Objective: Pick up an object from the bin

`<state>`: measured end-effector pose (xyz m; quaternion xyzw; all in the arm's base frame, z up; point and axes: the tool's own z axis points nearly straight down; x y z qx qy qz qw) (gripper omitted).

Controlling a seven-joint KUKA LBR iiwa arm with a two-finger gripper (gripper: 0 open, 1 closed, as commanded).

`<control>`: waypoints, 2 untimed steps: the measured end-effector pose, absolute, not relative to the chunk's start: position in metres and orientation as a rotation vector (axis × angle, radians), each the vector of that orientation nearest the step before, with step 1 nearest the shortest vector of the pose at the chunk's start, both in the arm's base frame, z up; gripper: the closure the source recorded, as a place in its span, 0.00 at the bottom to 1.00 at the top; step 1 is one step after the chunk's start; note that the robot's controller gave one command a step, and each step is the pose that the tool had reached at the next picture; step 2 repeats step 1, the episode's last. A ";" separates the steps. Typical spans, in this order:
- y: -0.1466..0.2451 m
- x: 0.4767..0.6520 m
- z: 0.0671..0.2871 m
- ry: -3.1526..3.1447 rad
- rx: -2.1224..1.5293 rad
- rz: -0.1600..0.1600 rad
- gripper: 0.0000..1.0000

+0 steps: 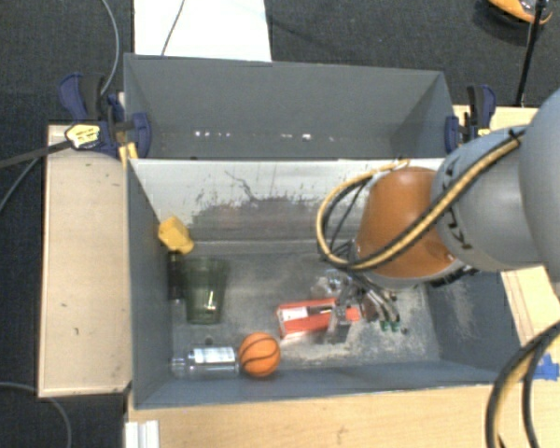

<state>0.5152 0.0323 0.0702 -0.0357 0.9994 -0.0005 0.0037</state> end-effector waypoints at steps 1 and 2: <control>0.033 0.526 0.223 3.126 -0.136 -0.002 1.00; 0.033 0.526 0.223 3.126 -0.136 -0.002 1.00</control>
Offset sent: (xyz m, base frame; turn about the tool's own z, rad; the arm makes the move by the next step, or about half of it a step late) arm 0.0000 0.0000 0.0000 0.0000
